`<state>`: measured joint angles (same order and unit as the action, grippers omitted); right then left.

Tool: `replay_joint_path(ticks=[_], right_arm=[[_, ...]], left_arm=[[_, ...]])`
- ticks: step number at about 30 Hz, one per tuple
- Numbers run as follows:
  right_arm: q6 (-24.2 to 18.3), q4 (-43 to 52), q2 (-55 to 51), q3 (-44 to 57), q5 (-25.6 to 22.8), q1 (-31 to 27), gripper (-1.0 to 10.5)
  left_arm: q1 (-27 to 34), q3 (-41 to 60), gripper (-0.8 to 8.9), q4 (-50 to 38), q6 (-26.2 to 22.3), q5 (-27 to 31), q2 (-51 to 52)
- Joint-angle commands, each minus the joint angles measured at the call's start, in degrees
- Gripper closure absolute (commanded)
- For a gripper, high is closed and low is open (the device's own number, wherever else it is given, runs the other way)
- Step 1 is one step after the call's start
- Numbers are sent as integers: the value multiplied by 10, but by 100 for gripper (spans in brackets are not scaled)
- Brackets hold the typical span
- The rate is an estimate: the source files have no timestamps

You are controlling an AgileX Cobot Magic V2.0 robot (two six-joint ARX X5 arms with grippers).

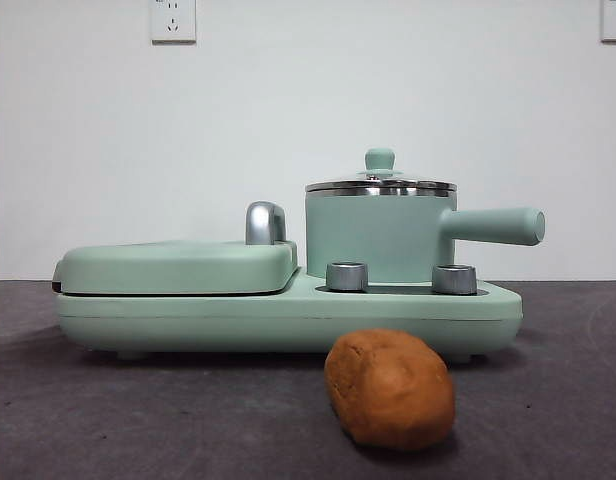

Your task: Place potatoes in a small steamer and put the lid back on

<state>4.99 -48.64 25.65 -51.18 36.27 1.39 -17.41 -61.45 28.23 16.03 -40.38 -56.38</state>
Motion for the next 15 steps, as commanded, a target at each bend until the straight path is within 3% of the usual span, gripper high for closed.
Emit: replay_joint_path(ticks=[1,9,15], right_arm=[[9,1,2,-9,2,0,511],[10,-3,2,-9,2,0,512],[10,-3,2,-9,2,0,512]], left_arm=[[-20,-67,345,5,-11,9,-63],[-101,-276,345,64,-80,123,-251],[-143,-380,345,42,-112,203,-357]])
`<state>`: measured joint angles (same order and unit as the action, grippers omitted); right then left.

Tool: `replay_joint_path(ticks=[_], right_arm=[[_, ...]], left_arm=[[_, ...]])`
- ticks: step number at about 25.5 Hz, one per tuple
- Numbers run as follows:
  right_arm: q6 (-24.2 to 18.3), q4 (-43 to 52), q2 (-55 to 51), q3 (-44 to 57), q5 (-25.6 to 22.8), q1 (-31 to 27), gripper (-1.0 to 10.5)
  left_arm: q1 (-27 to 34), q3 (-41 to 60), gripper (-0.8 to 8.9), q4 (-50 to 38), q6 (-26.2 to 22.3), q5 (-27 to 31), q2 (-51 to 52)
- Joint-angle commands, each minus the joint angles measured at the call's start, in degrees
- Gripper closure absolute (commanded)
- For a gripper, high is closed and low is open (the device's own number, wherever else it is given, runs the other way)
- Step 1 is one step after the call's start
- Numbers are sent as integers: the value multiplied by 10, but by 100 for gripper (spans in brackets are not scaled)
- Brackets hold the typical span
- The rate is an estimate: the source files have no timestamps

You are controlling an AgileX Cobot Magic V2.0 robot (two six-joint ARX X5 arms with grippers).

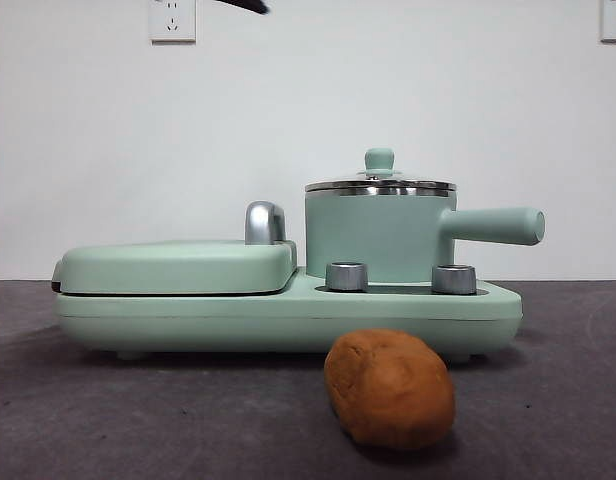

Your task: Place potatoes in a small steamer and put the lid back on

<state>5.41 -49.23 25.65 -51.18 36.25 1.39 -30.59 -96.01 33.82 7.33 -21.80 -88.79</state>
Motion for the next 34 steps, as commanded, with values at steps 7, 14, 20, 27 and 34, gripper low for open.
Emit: replay_joint_path(ticks=[7,14,20,27,34], right_arm=[[6,3,2,-9,2,0,512],[6,3,2,-9,2,0,512],[6,3,2,-9,1,0,512],[6,3,2,-9,1,0,512],[6,3,2,-9,1,0,512]], left_arm=[[-38,-64,349,-90,-35,78,-116],[-56,-64,350,-127,-35,99,-181],[-70,-64,387,-161,-40,103,-221],[-75,-64,386,-171,-59,137,-250],[-77,-64,445,-159,-78,139,-263]])
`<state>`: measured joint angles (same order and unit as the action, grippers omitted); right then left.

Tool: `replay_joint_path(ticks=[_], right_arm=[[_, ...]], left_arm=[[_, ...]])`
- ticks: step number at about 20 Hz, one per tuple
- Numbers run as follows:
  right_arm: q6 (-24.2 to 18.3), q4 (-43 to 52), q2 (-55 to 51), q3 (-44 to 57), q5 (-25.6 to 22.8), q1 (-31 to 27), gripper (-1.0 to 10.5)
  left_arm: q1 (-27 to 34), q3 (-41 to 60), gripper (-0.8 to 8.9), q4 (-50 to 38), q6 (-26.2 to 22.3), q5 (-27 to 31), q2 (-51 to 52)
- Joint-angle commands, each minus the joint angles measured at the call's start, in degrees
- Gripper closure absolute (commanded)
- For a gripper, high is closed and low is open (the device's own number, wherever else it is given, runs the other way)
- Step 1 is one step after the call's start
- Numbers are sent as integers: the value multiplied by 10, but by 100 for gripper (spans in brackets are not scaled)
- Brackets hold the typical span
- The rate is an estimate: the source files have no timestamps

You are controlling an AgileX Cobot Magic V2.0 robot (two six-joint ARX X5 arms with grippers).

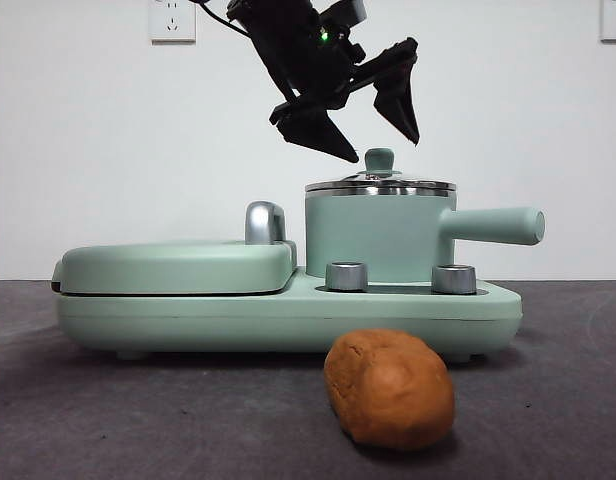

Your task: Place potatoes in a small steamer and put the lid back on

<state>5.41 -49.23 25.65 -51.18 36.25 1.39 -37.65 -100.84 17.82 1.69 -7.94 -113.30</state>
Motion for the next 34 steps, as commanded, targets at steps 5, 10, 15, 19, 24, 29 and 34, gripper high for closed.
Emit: replay_joint_path(ticks=[5,10,15,19,24,29,34], right_arm=[[6,3,2,-9,-2,0,512],[6,3,2,-9,-2,0,512],[6,3,2,-9,-2,0,512],[6,3,2,-9,-2,0,512],[6,3,2,-9,-3,0,512],[6,3,2,-9,-3,0,512],[0,-17,12,-9,-54,0,512]], left_arm=[[-6,-16,461,7,-33,0,-26],[-6,-16,544,2,-65,0,-27],[-6,-16,631,-1,-95,0,-27],[-6,-16,631,-15,-98,0,-27],[-6,-16,758,-14,-99,0,-27],[-7,-20,759,-13,-98,0,-24],[-7,-65,759,34,-98,0,-3]])
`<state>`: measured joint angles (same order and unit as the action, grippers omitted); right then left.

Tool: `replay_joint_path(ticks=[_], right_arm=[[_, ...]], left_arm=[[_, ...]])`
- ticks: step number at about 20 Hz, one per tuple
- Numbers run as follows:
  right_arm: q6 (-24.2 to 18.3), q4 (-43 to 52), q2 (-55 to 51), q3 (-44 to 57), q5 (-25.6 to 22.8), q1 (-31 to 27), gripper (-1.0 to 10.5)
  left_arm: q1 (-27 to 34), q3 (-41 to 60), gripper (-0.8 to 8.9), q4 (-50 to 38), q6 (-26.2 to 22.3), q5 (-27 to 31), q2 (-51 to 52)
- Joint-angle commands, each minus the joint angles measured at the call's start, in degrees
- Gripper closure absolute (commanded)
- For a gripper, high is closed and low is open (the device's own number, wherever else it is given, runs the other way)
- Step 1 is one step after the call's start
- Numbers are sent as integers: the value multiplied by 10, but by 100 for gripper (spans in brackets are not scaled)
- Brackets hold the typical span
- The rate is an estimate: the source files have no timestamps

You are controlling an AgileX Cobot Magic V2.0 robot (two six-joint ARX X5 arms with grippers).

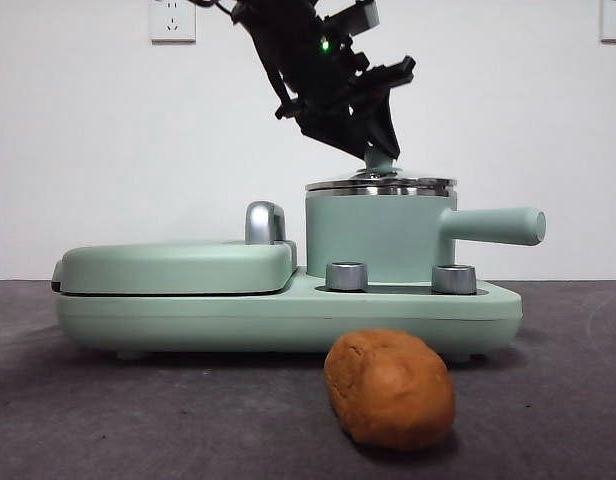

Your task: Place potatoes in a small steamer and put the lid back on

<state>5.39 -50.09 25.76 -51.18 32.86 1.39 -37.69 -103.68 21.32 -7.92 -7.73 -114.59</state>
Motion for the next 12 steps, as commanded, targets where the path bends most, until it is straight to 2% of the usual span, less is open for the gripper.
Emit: replay_joint_path(ticks=[1,6,10,12], right_arm=[[1,-23,22,-9,-23,0,512],[5,-55,82,-10,-23,23,512],[49,-57,147,-10,-34,85,512],[68,-56,184,-10,-59,126,512]], left_arm=[[-6,-48,759,14,-2,-2,16],[-1,-120,759,118,-3,-2,32],[18,-125,759,141,-15,-2,57],[34,-125,759,155,-21,-2,71]])
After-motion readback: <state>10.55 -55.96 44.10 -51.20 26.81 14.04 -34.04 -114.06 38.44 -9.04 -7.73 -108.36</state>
